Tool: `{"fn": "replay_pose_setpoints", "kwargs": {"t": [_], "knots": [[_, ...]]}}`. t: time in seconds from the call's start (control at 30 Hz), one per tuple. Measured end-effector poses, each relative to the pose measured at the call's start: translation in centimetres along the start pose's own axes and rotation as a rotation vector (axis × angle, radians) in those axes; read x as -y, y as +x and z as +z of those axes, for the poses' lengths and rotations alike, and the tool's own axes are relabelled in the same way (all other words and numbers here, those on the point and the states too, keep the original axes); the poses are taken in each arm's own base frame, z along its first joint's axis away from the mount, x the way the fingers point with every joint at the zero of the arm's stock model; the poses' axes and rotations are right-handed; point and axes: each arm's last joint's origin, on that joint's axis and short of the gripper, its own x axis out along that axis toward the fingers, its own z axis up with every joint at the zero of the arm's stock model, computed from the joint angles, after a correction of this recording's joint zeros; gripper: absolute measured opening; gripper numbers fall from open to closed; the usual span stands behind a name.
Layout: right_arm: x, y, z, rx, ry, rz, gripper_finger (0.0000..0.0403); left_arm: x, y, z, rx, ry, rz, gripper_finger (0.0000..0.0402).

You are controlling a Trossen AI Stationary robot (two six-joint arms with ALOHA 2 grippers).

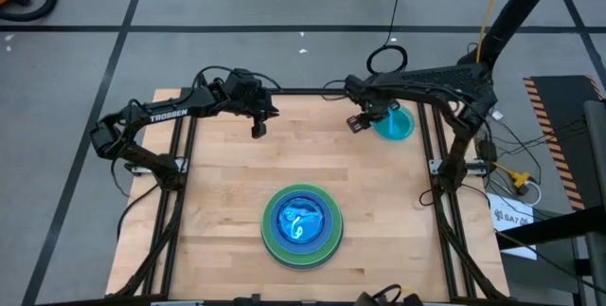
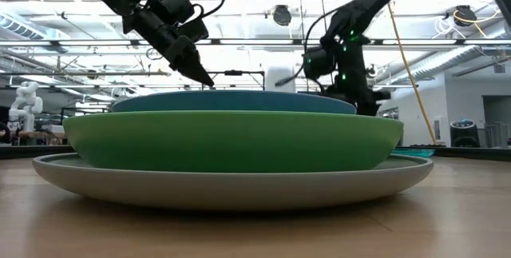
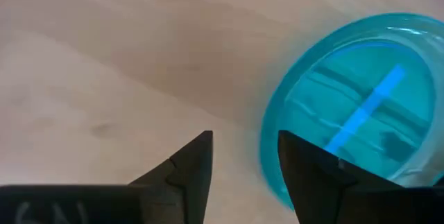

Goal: Stack plastic plates
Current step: Stack the small blue plate on top of the bottom small blue plate

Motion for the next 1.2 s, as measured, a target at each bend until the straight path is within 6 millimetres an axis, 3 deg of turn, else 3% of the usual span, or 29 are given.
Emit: {"fn": "replay_pose_setpoints", "kwargs": {"t": [0.17, 0.63, 1.2], "knots": [[-0.1, 1.6, 0.3, -0.024, 0.055, -0.123, 0.0155, 0.0, 0.0, 0.0, 0.0, 0.003, 0.0, 0.0065], [-0.9, 4.4, 1.2, -0.055, 0.017, -0.145, 0.0148, 0.0, 0.0, 0.0, 0.002, 0.01, 0.0, 0.0065], [-0.9, 4.5, 1.2, -0.059, 0.016, -0.15, 0.0011, 0.0, 0.0, 0.0, 0.002, 0.019, 0.0, 0.0065]]}}
